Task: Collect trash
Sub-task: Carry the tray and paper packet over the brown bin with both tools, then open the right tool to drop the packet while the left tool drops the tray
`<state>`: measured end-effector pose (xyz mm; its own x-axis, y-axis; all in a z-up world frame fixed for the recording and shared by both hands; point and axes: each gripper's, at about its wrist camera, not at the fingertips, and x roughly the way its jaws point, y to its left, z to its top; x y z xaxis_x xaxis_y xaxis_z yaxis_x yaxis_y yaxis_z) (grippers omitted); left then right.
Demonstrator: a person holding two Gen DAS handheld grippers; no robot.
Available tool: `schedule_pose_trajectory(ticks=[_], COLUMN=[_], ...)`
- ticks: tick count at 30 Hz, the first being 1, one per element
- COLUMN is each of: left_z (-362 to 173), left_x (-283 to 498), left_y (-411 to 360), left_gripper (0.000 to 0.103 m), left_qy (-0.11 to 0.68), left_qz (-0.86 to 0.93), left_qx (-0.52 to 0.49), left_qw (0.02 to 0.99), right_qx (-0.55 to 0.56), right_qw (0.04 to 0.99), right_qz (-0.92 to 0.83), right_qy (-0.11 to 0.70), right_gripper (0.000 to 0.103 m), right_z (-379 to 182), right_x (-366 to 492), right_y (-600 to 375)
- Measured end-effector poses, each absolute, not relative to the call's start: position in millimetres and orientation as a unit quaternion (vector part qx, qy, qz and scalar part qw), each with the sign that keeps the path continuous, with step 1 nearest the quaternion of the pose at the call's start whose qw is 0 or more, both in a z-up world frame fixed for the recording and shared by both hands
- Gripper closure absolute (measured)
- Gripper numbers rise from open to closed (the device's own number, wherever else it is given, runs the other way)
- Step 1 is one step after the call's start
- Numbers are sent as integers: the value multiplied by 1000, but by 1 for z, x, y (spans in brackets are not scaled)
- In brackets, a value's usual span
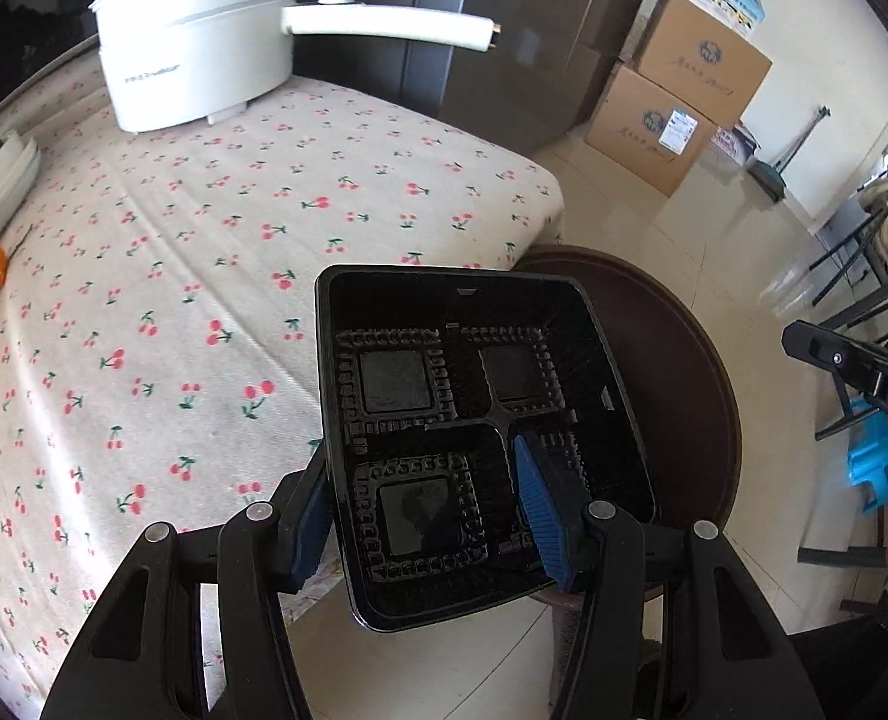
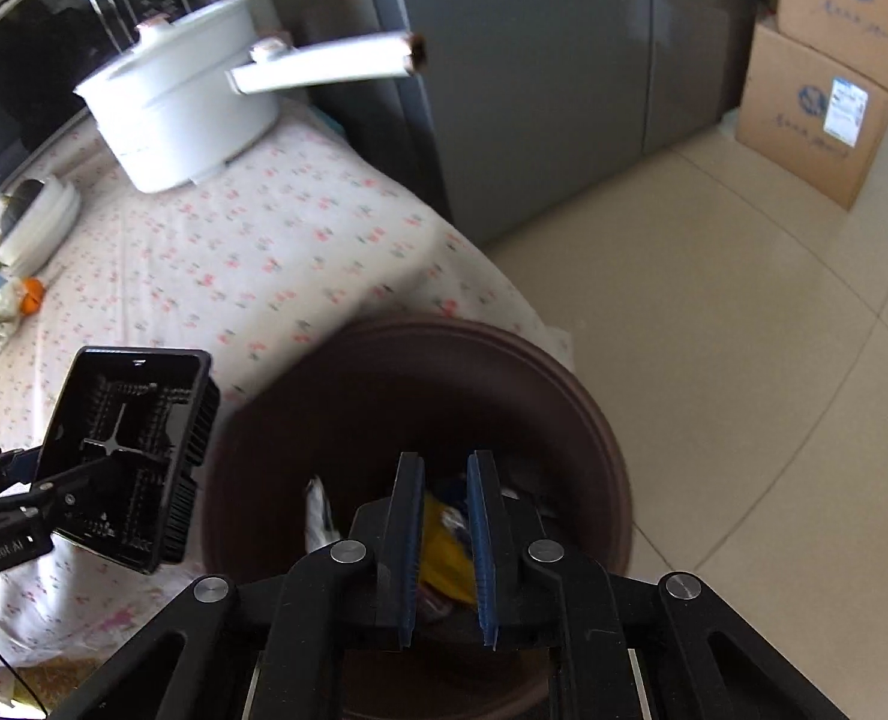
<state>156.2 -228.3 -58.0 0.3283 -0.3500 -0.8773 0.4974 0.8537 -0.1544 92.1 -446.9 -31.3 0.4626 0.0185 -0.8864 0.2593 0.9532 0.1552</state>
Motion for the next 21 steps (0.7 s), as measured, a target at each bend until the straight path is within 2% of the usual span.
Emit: schedule_pose_trajectory(ticks=[10,12,14,21], left_z=[-75,-79,-79,-77], left_x=[154,155,152,151], left_y=[-256,-263,-265,-259], left_gripper=[42,35,22,19], left_qy=[510,517,512,509], left_qz=[-299,-310,-301,-284], left_qx=[93,103,110,124], left_qw=[801,792,797,803], right_qx=[137,138,139,146], right_qw=[838,836,835,833], right_qz=[-81,-83,-84,-85], right_qy=[522,525,526,527], right_gripper=[89,89,89,89], right_z=[-37,-39,-40,-40], right_x=[81,81,81,83], right_y=[-464,-465,-466,-466])
